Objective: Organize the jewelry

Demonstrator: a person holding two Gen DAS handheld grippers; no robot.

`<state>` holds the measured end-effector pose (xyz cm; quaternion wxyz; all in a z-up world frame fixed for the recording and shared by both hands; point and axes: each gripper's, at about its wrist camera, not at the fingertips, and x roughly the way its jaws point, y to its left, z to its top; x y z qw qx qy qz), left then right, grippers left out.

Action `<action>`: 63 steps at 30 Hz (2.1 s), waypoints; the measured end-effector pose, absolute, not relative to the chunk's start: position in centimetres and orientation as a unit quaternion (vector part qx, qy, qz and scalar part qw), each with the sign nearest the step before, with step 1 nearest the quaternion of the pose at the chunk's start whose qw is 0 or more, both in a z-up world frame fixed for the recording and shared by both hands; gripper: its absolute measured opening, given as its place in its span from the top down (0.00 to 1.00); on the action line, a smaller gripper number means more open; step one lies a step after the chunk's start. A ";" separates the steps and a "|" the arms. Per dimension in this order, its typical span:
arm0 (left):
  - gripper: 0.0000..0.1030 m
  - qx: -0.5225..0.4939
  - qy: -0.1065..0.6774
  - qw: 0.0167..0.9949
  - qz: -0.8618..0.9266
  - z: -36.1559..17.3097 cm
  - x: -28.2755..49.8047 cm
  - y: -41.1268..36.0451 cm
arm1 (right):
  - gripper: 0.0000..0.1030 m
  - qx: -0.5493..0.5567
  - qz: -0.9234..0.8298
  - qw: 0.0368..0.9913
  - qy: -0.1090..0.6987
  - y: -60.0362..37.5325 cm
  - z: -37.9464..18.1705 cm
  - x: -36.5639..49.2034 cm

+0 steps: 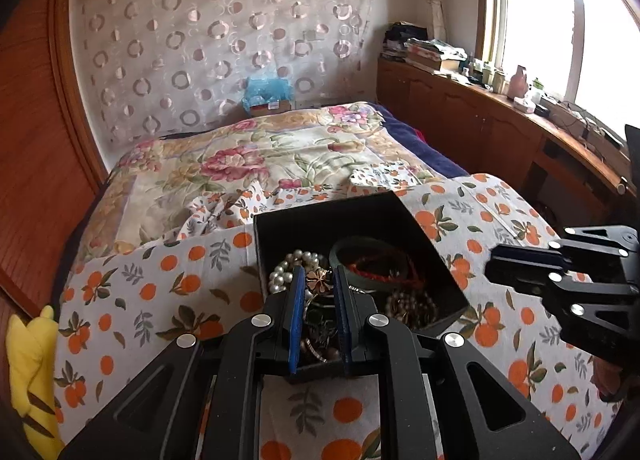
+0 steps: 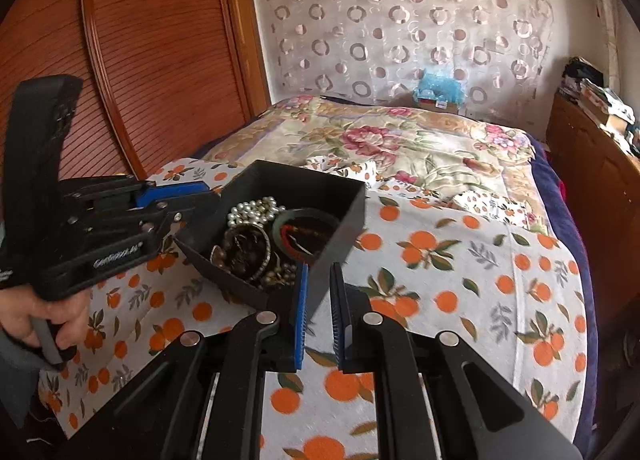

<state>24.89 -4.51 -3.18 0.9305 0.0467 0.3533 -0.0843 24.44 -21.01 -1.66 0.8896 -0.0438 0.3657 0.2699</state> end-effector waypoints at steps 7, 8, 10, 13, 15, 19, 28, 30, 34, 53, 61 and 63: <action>0.58 0.046 0.353 0.932 -0.075 -3.3 24.4 -4.8 | 0.88 -0.034 0.261 0.897 0.355 -22.6 -1.5 23.3; 0.53 0.043 0.350 0.933 -0.077 -3.3 24.0 -4.6 | 0.88 -0.032 0.260 0.899 0.352 -22.8 -1.4 22.9; 0.45 0.040 0.350 0.933 -0.076 -3.2 23.3 -4.4 | 0.87 -0.029 0.256 0.901 0.348 -22.9 -1.3 22.2; 0.20 0.035 0.338 0.938 -0.065 -2.9 21.3 -3.9 | 0.64 -0.028 0.237 0.912 0.333 -23.1 -0.8 20.5; 0.12 0.035 0.327 0.943 -0.055 -2.5 19.8 -3.7 | 0.52 -0.023 0.228 0.919 0.320 -23.2 -0.3 19.3; 0.07 0.030 0.309 0.950 -0.039 -1.8 16.1 -3.1 | 0.25 -0.013 0.209 0.931 0.300 -23.3 0.4 16.5; 0.07 0.012 0.296 0.955 -0.015 -1.0 10.2 -2.2 | 0.02 -0.009 0.179 0.949 0.260 -22.8 1.3 10.6; 0.07 0.009 0.298 0.954 -0.011 -1.0 9.7 -2.0 | 0.02 -0.007 0.174 0.952 0.253 -22.8 1.6 9.8; 0.07 0.005 0.292 0.956 -0.008 -0.7 8.9 -1.6 | 0.02 -0.001 0.169 0.953 0.251 -23.1 1.9 9.4; 0.07 0.003 0.278 0.961 -0.008 0.0 8.1 -1.7 | 0.02 0.005 0.159 0.955 0.251 -23.5 1.8 9.4; 0.07 0.004 0.275 0.961 -0.009 0.3 7.9 -2.0 | 0.02 0.006 0.159 0.955 0.250 -23.5 1.8 9.4; 0.07 0.006 0.273 0.962 -0.008 0.5 7.8 -2.1 | 0.02 0.006 0.159 0.955 0.250 -23.5 1.8 9.4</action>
